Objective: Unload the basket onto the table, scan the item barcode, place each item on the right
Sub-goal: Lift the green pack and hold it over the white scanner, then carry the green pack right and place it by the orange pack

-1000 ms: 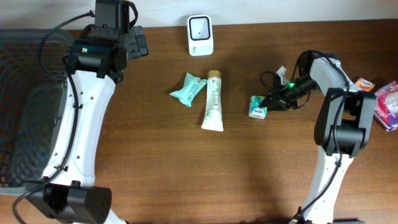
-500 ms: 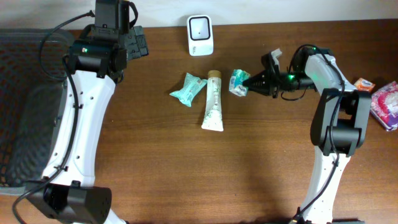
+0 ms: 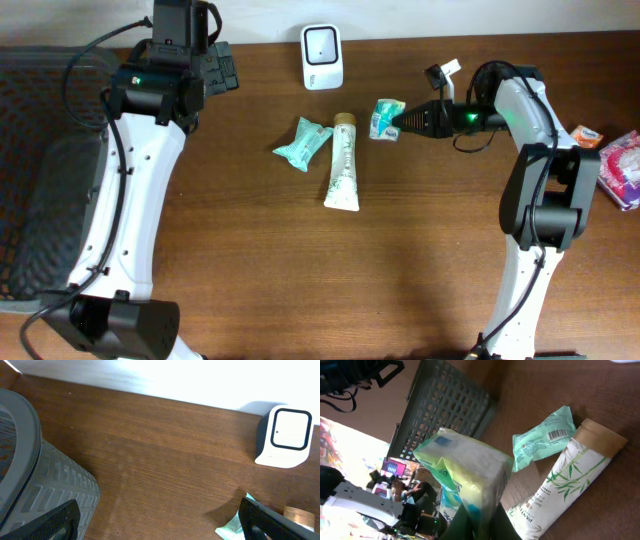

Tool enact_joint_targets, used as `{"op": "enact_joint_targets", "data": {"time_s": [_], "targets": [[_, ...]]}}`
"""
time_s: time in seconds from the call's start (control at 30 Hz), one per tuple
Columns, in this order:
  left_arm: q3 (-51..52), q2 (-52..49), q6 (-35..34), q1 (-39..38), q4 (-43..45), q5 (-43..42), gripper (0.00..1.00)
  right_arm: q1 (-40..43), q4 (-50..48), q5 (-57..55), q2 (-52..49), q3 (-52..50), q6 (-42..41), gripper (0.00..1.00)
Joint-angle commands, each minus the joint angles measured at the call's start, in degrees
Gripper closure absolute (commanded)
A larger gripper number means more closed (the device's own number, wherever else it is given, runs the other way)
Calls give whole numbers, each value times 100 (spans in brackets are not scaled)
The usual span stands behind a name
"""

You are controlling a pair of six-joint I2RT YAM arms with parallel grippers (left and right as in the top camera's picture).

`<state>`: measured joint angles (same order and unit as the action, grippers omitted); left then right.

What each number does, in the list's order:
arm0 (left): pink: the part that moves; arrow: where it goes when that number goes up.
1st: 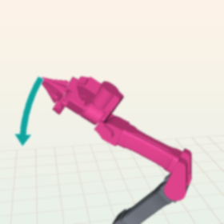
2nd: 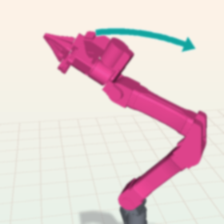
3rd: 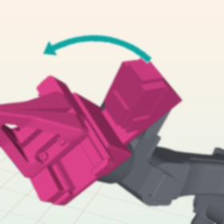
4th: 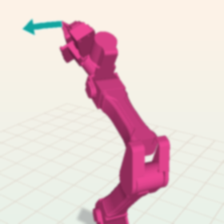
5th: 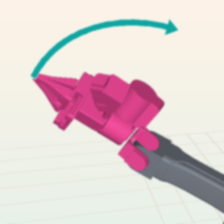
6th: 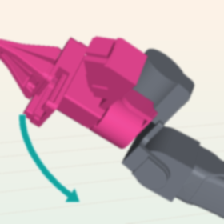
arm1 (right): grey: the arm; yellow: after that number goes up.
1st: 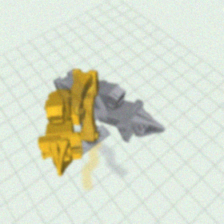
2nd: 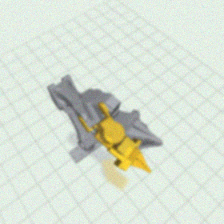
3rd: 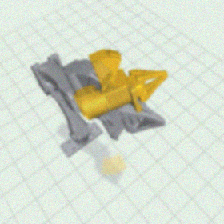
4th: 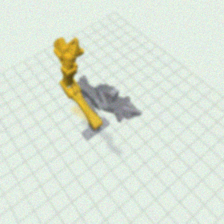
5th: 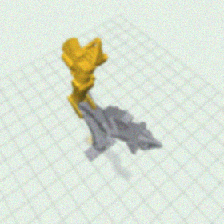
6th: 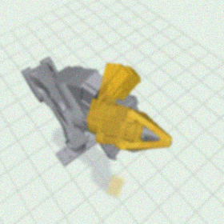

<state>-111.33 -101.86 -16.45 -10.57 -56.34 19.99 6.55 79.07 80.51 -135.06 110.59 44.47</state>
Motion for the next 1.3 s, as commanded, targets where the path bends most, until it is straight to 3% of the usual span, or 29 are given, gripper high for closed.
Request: {"op": "enact_joint_targets", "data": {"time_s": [0.0,0.03,0.07,0.1,0.17,0.27,0.47,0.5,0.6,0.73,0.8,0.83,0.9,1.07,1.27], "targets": [[-24,0,68,15,7,39,1,-188,-46,-212,229,380,-848,96],[-24,0,68,15,7,39,1,-365,-168,-975,229,691,-1539,96],[-24,0,68,15,7,39,1,-634,-625,-2623,229,1185,-3285,96],[-24,0,68,15,7,39,1,-850,-839,-3987,229,1565,-4360,96],[-24,0,70,15,7,39,1,-1353,-1309,-6402,229,2337,-5082,96],[-24,0,68,15,7,39,1,-1921,-3001,-8358,173,2356,-5066,96],[-24,0,70,15,7,37,1,-2321,-5525,-8126,-216,2358,-4695,96],[-24,0,68,15,9,39,1,-2350,-5744,-8081,-313,2358,-4260,96],[-24,0,68,15,7,39,1,-2433,-5783,-8179,-680,2358,-3613,96],[-24,0,68,11,7,39,1,-2800,-5792,-8863,-898,2358,-3392,96],[-24,0,68,24,7,37,1,-2828,-5517,-9486,-841,2361,-3600,96],[-24,0,68,24,7,39,1,-2736,-5440,-10441,-715,2361,-4524,96],[-24,0,68,20,7,39,1,-2330,-4979,-11018,-385,2361,-5589,96],[-24,0,68,20,7,39,1,-479,-2448,-11014,-127,2356,-7272,96],[-24,0,68,20,7,39,1,1357,-1235,-9812,-138,2216,-7434,96]]}}
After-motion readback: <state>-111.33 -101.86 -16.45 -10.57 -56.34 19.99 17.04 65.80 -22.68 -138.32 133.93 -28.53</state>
